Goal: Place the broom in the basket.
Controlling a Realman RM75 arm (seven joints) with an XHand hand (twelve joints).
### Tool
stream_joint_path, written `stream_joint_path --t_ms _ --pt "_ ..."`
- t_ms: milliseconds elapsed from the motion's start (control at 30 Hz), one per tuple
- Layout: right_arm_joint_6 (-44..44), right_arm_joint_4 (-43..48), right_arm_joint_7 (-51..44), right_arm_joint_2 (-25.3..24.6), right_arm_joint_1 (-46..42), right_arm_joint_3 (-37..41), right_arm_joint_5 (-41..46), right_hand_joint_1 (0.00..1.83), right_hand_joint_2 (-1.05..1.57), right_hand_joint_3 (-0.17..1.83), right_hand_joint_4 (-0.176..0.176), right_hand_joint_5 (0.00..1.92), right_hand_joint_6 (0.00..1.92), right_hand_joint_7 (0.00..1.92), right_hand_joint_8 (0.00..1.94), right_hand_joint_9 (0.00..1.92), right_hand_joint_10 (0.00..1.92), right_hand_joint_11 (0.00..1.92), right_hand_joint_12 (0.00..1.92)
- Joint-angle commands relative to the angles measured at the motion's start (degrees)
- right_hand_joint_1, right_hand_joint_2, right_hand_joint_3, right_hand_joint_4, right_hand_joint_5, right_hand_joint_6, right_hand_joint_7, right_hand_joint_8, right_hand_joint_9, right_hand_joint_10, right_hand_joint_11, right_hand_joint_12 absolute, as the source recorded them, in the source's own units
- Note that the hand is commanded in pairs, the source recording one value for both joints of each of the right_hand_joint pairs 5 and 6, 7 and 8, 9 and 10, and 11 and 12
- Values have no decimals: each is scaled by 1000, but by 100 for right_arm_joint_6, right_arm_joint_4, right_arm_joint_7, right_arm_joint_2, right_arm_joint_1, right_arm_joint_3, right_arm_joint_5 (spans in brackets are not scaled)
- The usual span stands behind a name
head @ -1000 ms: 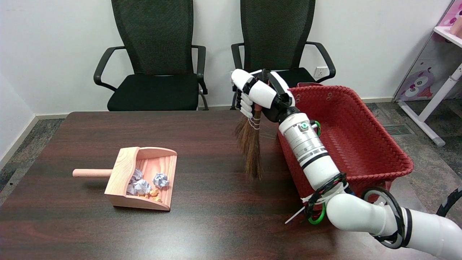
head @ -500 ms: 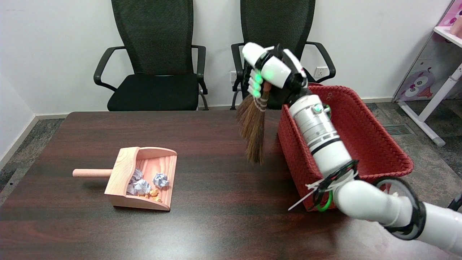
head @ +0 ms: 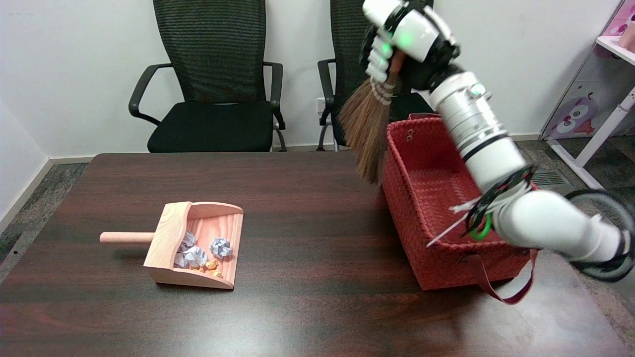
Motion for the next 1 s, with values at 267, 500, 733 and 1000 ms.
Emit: stream_joint_path --t_ms 267,500,733,1000 --pt "-540 -185 -71 1897 -825 2157 1731 1110 1571 1552 38 1920 1920 1920 1920 1920 1920 1920 1920" --pt "-532 -126 -71 1829 -1734 2934 1731 1118 1571 1446 44 1920 1920 1920 1920 1920 1920 1920 1920" --pt "-382 -63 -71 1801 -1929 2306 1671 1119 1571 1420 44 1920 1920 1920 1920 1920 1920 1920 1920" --pt "53 102 -71 1801 -1929 1342 1148 1110 1571 1438 38 1920 1920 1920 1920 1920 1920 1920 1920"
